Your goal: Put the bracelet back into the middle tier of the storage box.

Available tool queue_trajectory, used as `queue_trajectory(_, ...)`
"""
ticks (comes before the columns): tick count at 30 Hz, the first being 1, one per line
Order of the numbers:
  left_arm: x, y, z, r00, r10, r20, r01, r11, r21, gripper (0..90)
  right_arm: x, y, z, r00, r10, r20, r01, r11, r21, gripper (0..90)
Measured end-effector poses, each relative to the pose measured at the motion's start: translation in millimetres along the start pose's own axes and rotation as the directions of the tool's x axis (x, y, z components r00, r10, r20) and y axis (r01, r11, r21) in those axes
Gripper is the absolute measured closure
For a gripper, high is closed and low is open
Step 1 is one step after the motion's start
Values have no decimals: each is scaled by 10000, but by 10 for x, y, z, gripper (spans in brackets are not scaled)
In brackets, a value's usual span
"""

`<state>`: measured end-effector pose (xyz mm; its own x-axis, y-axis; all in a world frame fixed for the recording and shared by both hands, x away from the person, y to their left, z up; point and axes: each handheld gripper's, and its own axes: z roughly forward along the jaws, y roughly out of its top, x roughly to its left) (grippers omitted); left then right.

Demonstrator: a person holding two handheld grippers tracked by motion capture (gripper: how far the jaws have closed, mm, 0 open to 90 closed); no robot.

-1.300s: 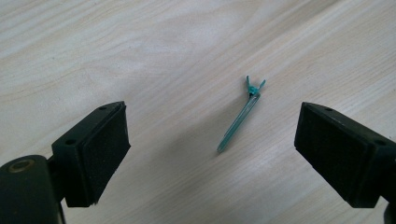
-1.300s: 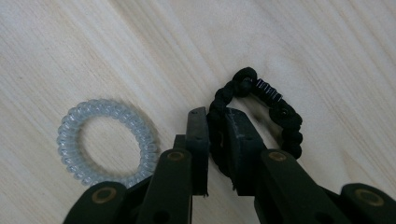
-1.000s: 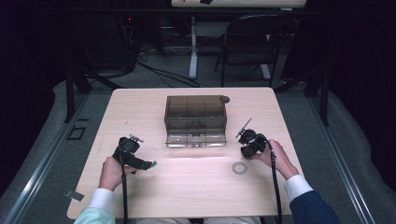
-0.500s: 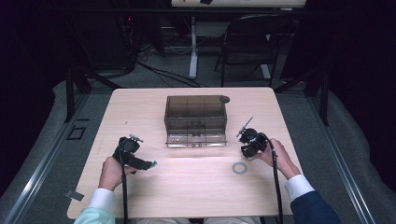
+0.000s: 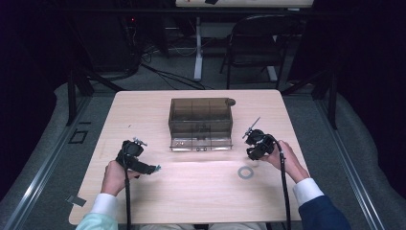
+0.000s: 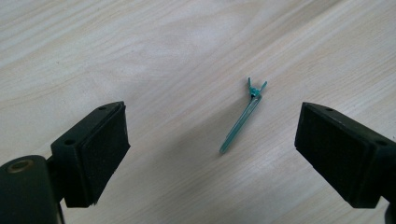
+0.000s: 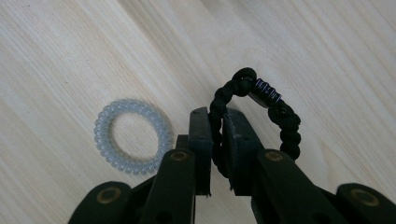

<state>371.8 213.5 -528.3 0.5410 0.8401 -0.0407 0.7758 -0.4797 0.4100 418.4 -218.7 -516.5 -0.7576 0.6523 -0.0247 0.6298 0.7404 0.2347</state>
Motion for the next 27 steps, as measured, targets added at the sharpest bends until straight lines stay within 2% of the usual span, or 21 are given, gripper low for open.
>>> queue_trajectory(7, 3, 0, 2, 10000, -17, -11, 17, 10000, -24, 94, -20, 12, -40, 9996, 62, -260, -63, 10000, -17, 830)
queue_trajectory(14, 2, 3, 5, 10000, 3, 4, -3, 10000, -8, 94, -14, 41, -92, 9997, 22, -254, -26, 9999, -161, 832)
queue_trajectory(15, 4, 3, 4, 10000, 25, 2, -25, 10000, 4, 93, -20, 76, -169, 9995, -280, 157, 266, 9963, 819, 833)
queue_trajectory(16, 8, 4, 3, 10000, 29, -5, -29, 10000, -8, 93, -15, 85, -189, 9991, -347, 243, 322, 9947, 972, 833)
queue_trajectory(17, 10, 4, 3, 10000, 0, 3, 0, 10000, -9, 93, -13, 83, -188, 9995, -302, 127, 290, 9957, 884, 833)
queue_trajectory(18, 14, 4, 3, 10000, -7, 11, 7, 10000, 0, 93, -16, 87, -198, 9991, -381, 200, 361, 9952, 912, 833)
queue_trajectory(20, 14, 4, 3, 10000, -8, 16, 8, 10000, -18, 93, -17, 84, -212, 9997, -221, 66, 216, 9979, 610, 833)
queue_trajectory(21, 13, 4, 3, 10000, -9, 8, 9, 10000, -21, 93, -22, 93, -239, 9994, -309, 162, 296, 9971, 707, 833)
queue_trajectory(23, 12, 5, 3, 10000, -6, 8, 6, 10000, -31, 92, -29, 97, -271, 9996, -254, 108, 249, 9990, 382, 833)
queue_trajectory(27, 11, 3, -3, 10000, -26, 10, 26, 10000, -56, 92, -42, 120, -317, 9992, -196, -337, 195, 9998, -20, 833)
